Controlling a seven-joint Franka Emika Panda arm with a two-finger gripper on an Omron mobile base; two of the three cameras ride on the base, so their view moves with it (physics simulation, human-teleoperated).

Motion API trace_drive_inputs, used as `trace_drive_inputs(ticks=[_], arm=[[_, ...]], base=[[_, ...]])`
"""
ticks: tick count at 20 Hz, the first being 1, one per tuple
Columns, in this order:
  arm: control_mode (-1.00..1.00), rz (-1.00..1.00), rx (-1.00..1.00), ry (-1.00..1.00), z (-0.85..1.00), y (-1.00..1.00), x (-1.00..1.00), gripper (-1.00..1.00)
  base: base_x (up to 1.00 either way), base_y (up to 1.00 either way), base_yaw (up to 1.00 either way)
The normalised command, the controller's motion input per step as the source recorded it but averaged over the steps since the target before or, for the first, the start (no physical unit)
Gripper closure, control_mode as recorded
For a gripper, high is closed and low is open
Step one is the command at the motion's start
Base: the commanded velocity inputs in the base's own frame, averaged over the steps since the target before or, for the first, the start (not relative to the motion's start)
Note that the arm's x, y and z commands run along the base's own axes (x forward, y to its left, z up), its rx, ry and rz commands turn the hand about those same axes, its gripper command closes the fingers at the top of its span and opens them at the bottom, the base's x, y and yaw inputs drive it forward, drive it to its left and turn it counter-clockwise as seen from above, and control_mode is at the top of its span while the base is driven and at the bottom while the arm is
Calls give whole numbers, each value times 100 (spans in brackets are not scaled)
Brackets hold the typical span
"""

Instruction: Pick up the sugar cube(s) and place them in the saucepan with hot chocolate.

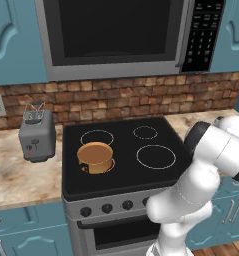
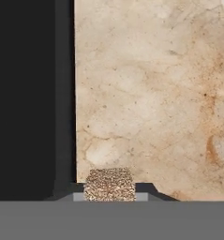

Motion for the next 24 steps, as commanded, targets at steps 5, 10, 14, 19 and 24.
trace_drive_inputs(ticks=[5,10,14,19,24], arm=[[-100,0,0,-23,88,92,-13,100],[-100,0,0,-15,100,97,-18,100],[-100,2,0,-1,86,100,-25,100],[-100,0,-21,0,46,100,-8,100],[-100,1,-13,13,24,100,0,100]], base=[[0,0,0],[0,0,0],[0,0,0],[0,0,0],[0,0,0]])
